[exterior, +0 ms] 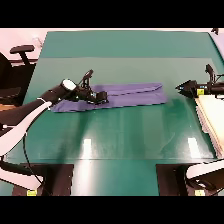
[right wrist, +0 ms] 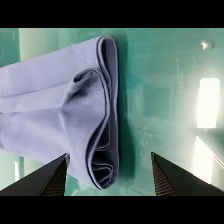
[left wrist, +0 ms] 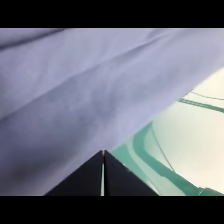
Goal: Fold the shirts.
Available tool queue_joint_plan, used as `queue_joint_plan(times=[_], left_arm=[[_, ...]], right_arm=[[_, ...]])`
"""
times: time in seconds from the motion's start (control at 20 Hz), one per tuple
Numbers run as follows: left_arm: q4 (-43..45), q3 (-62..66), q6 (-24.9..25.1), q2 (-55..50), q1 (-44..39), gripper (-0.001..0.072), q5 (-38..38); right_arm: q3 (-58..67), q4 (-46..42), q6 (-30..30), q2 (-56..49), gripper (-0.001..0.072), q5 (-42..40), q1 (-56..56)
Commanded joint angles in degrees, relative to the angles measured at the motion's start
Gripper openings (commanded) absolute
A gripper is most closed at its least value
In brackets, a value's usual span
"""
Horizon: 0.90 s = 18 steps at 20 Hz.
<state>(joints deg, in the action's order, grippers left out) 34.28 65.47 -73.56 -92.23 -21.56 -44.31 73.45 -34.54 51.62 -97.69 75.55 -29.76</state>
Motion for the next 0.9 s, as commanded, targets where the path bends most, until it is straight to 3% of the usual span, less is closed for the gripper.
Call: queue_joint_plan(times=[0.0, 0.2, 0.85], left_arm=[[1.38, 0.11, -3.17, -1.79, -0.94, 0.0021, 2.34], [3.65, 0.11, -4.46, -1.81, -0.94, 0.0022, 2.36], [3.91, 0.11, -4.46, -1.81, -0.94, 0.0022, 1.75]], right_arm=[[0.48, -0.28, -0.31, -1.31, 0.0594, 1.18, 0.94], [7.06, -1.18, 1.07, -7.67, 0.0595, 5.64, 3.82], [11.69, -0.42, 2.36, -15.41, 0.057, 4.07, 17.4]])
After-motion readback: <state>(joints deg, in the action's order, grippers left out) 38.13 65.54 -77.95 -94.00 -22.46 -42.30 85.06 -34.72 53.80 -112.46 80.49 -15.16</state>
